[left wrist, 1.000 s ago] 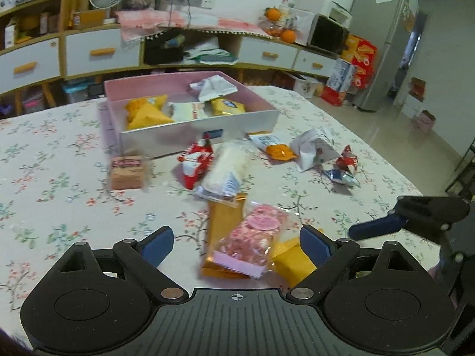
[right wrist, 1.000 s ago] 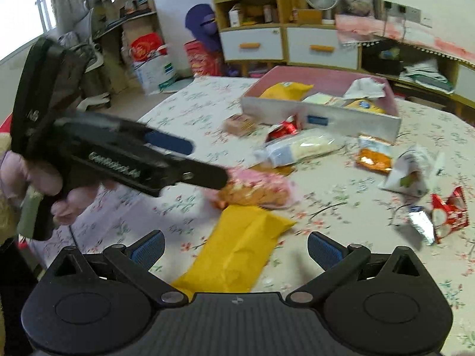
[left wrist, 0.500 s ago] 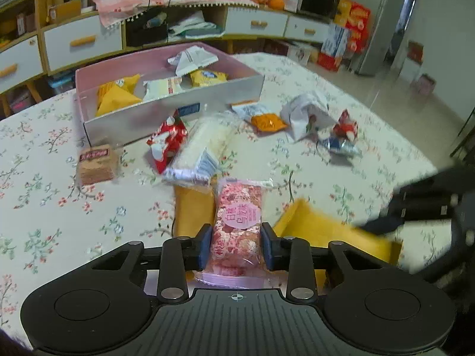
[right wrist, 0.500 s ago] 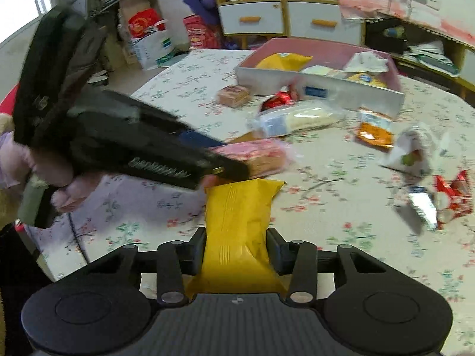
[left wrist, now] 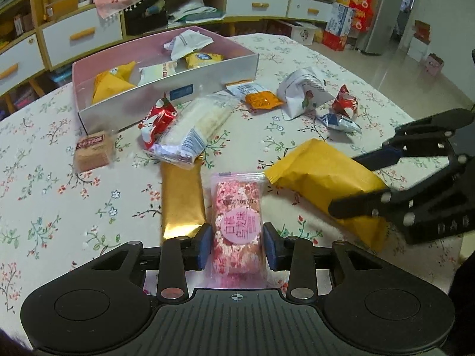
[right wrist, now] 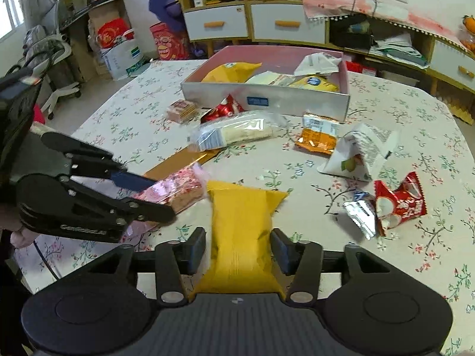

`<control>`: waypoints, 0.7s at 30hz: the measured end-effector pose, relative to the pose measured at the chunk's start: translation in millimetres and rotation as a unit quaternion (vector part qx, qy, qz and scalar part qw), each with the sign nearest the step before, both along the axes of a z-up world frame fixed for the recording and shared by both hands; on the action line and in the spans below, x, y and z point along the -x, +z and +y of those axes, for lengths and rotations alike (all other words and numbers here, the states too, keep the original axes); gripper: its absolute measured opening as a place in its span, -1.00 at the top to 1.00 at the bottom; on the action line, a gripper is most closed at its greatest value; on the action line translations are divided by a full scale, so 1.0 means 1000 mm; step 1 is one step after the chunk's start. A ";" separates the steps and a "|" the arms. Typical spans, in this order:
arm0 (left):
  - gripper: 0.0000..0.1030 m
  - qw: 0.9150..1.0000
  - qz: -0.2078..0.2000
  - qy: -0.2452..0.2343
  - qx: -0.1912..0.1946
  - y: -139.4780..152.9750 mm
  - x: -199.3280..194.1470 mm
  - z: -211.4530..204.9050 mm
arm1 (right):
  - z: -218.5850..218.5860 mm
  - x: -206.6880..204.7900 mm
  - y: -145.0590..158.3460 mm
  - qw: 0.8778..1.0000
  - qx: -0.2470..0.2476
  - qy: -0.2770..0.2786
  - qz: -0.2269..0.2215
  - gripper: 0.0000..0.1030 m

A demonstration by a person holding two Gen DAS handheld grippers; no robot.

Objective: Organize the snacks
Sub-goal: 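Carry the pink bag and yellow bag into the box and release both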

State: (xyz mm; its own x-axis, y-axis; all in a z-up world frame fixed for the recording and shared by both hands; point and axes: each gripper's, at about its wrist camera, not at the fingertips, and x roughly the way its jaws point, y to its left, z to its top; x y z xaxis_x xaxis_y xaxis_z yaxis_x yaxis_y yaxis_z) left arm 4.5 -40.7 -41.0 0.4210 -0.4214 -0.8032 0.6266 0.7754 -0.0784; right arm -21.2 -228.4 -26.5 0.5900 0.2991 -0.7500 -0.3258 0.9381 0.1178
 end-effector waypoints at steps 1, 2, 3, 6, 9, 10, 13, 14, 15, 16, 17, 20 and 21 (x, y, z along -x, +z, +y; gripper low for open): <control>0.32 1.000 0.000 0.003 -0.003 0.000 -0.001 -0.002 | 0.002 0.000 -0.002 1.000 0.002 0.003 0.004 0.53; 0.32 1.000 0.000 0.007 -0.007 -0.001 -0.001 -0.004 | 0.004 -0.001 -0.004 1.000 0.006 0.005 0.008 0.54; 0.32 1.000 0.001 0.009 -0.011 -0.001 -0.002 -0.007 | 0.006 -0.003 -0.005 1.000 0.009 0.006 0.012 0.55; 0.38 1.000 0.002 0.013 -0.017 -0.002 -0.002 -0.012 | 0.006 -0.008 -0.011 1.000 0.008 0.003 0.029 0.69; 0.43 1.000 0.010 0.025 -0.017 -0.002 -0.003 -0.013 | 0.005 -0.009 -0.009 0.999 0.001 -0.005 0.032 0.78; 0.43 0.999 0.012 0.028 -0.015 -0.002 -0.003 -0.013 | 0.004 -0.010 -0.009 0.999 0.001 -0.010 0.033 0.79; 0.43 0.999 0.026 0.038 -0.005 0.001 -0.006 -0.010 | 0.001 -0.013 -0.006 0.999 0.005 -0.031 0.034 0.82; 0.43 0.999 0.029 0.040 -0.001 0.002 -0.006 -0.009 | 0.000 -0.014 -0.005 0.999 0.003 -0.035 0.034 0.82; 0.43 0.999 0.031 0.042 0.001 0.003 -0.007 -0.008 | -0.001 -0.015 -0.004 0.999 0.000 -0.038 0.035 0.82; 0.43 0.999 0.032 0.043 0.003 0.004 -0.007 -0.008 | -0.002 -0.016 -0.003 0.999 -0.002 -0.040 0.035 0.82; 0.43 0.998 0.033 0.044 0.006 0.006 -0.007 -0.008 | -0.003 -0.017 -0.002 0.999 -0.004 -0.041 0.035 0.83; 0.43 0.998 0.040 0.044 0.019 0.012 -0.007 -0.008 | -0.003 -0.021 0.003 0.999 -0.007 -0.041 0.033 0.83; 0.43 0.998 0.040 0.044 0.023 0.015 -0.008 -0.008 | -0.003 -0.023 0.004 0.999 -0.008 -0.041 0.032 0.83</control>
State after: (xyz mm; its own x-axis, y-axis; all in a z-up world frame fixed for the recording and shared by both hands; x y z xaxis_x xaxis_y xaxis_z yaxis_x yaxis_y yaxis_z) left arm 12.4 -48.8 -26.4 0.3931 -0.4232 -0.8163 0.5463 0.8216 -0.1629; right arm 2.3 -231.2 -22.2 0.5645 0.2636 -0.7822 -0.2393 0.9592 0.1506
